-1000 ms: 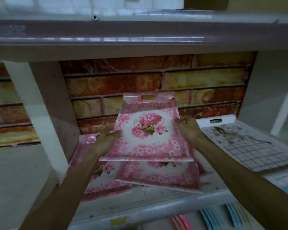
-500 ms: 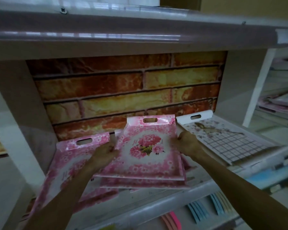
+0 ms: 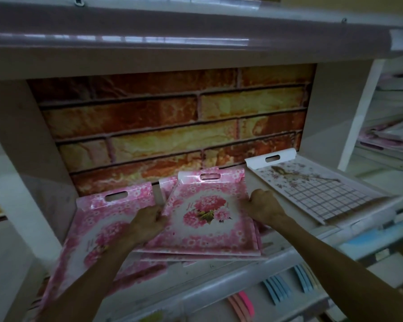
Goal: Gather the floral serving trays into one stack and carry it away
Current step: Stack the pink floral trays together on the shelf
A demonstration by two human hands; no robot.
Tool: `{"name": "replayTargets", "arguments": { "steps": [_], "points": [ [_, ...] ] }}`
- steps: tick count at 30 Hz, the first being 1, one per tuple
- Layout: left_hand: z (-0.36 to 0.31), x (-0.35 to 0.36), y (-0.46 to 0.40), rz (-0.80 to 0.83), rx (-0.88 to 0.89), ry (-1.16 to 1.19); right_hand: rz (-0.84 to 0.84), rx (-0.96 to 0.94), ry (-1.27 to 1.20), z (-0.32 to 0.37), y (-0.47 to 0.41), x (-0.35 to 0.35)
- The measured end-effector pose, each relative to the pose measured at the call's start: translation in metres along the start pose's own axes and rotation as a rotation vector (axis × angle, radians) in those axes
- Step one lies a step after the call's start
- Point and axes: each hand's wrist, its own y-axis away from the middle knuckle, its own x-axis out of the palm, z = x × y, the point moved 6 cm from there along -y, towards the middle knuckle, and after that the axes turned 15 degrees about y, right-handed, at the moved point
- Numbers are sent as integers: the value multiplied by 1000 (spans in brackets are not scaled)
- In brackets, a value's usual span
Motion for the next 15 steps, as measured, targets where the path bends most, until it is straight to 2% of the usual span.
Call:
{"name": "replayTargets", "arguments": {
  "steps": [9, 15],
  "points": [
    [0, 16, 2, 32, -34, 46, 61, 0, 59, -2, -1, 0],
    [14, 15, -3, 2, -89, 194, 33, 36, -42, -17, -11, 8]
  ]
}}
